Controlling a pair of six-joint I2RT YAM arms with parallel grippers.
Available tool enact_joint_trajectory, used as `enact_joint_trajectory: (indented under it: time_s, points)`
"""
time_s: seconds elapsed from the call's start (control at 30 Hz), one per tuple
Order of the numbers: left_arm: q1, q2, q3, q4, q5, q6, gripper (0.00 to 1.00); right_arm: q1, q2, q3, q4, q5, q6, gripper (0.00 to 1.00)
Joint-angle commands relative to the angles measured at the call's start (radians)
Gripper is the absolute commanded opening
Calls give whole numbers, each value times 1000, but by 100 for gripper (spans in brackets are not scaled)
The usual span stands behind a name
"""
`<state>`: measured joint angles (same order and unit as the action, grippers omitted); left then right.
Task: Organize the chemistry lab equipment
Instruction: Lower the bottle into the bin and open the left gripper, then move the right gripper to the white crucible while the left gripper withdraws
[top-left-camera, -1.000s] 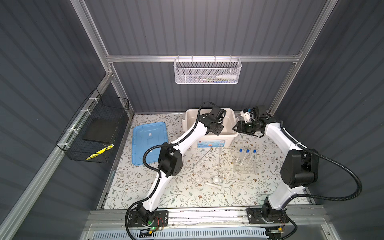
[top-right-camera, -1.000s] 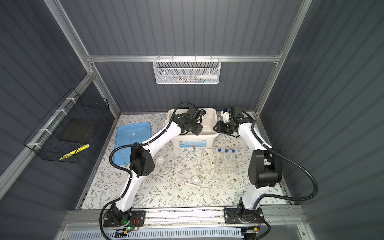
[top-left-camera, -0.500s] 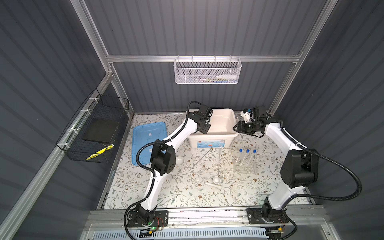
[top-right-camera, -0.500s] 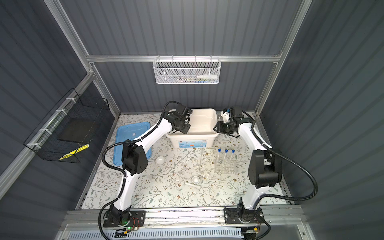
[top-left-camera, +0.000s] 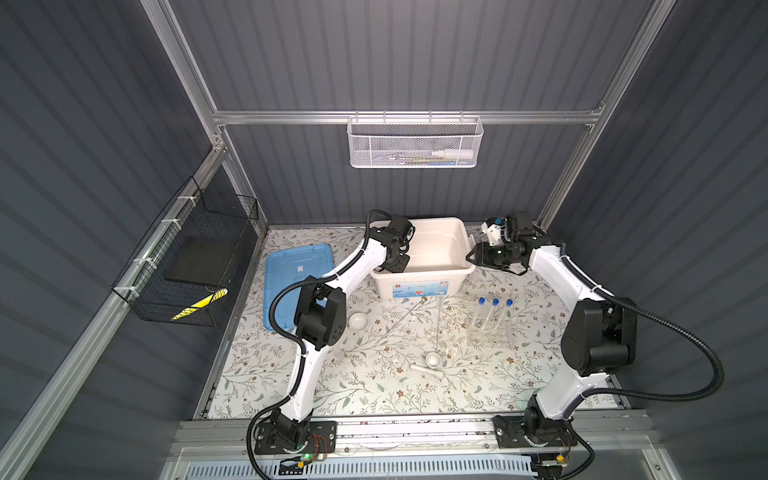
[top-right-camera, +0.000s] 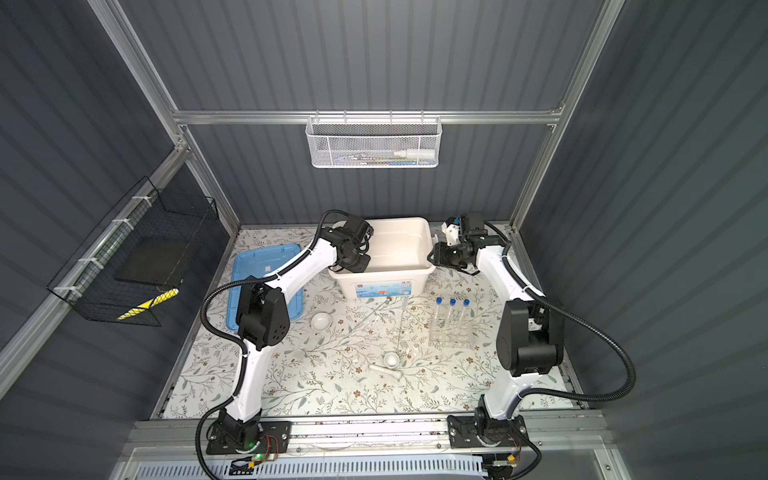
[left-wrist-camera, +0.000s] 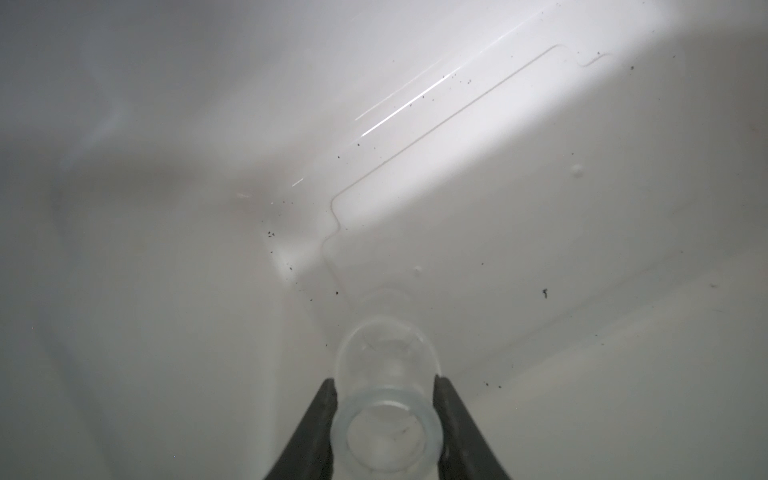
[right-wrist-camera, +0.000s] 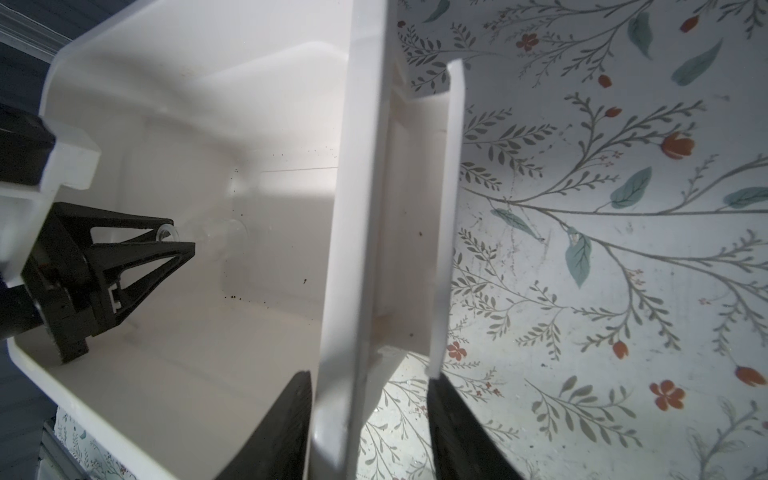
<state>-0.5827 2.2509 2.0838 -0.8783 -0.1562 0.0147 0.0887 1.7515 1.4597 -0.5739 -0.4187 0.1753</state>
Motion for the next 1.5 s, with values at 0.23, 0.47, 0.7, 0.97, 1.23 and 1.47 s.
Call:
enact_joint_trajectory:
  time_s: [0.23,0.47,0.7,0.97,1.23,1.47]
  points:
    - [3,13,41,-65,69,-30,28,2,-13,-7,-10,1,-5,48]
    - [3,33,53,-88,85,-25,28,2,-16,-7,-5,1,-5,50]
    - [3,71,97,-125,89,-26,30,2,-21,-10,-1,3,-3,53]
    - [3,87,131,-129,92,-29,36,2,-42,-7,-3,2,-7,57]
    - [3,69,133,-129,103,-35,53,2,-99,-4,-16,37,-24,69]
    - [2,26,156,-108,112,-54,71,3,-159,-8,-54,66,-43,77]
